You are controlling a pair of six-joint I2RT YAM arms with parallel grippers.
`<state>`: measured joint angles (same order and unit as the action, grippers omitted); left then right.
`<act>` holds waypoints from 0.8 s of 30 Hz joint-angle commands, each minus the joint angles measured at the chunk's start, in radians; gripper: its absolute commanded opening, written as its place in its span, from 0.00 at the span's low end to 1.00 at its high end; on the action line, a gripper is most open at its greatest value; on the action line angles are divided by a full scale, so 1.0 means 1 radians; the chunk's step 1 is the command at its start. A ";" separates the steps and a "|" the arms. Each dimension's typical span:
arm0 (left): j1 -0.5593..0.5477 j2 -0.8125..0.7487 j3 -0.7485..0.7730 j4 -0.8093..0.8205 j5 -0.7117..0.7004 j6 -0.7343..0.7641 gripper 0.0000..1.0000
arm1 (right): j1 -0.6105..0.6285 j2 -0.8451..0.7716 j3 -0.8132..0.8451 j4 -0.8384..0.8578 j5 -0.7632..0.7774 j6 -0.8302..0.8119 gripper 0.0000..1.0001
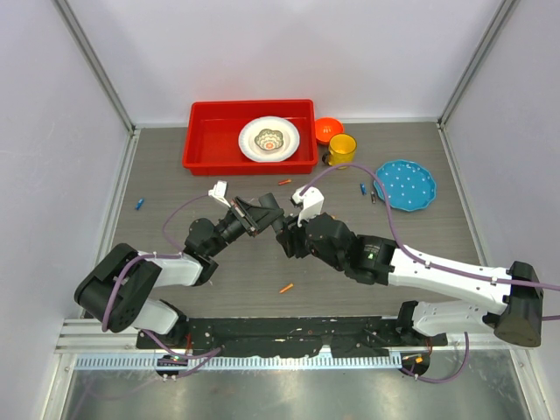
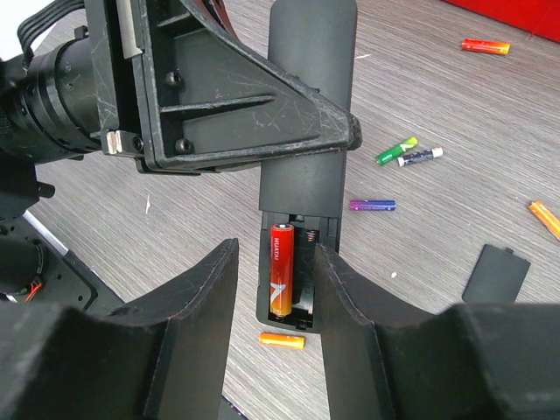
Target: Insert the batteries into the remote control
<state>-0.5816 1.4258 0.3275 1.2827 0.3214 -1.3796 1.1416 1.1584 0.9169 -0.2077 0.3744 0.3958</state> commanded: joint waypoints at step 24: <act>-0.003 -0.021 0.027 0.264 -0.001 0.011 0.00 | -0.022 -0.173 0.019 0.047 0.084 0.149 0.77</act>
<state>-0.5816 1.4261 0.3275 1.2835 0.3214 -1.3796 1.1400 1.0389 0.9276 -0.2054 0.4084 0.4519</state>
